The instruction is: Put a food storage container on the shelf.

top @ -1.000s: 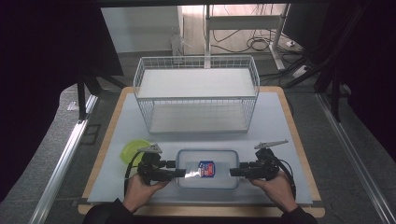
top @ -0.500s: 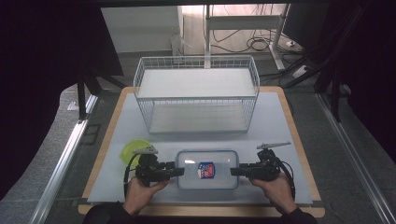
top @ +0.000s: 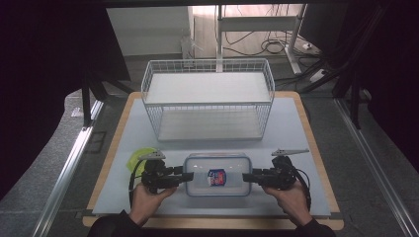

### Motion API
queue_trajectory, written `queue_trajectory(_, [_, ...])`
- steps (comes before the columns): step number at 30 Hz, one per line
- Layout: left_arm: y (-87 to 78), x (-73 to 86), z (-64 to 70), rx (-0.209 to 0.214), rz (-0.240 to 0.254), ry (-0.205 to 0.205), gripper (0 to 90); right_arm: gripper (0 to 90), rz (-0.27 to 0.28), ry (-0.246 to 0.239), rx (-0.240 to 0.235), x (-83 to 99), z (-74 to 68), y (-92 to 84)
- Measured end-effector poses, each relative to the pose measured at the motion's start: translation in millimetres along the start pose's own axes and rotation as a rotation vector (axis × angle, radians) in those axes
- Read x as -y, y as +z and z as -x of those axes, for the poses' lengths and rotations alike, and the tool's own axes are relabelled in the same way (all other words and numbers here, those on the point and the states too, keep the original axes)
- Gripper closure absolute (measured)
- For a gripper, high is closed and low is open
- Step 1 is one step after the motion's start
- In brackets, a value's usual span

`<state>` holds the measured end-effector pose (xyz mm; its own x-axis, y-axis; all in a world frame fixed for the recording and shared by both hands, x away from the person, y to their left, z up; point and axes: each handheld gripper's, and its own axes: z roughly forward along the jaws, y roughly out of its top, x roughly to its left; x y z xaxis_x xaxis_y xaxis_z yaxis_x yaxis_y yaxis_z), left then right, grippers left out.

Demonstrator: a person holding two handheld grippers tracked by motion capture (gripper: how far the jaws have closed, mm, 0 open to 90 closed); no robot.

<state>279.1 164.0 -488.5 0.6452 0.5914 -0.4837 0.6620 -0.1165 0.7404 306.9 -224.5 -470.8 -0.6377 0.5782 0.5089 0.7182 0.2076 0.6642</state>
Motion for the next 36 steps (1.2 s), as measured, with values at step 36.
queue_trajectory(36, [-37.1,-92.8,4.1,-0.014,0.112,0.05,50.6,52.3,0.149,-0.092,0.006,-98.9,-23.6,-24.9])
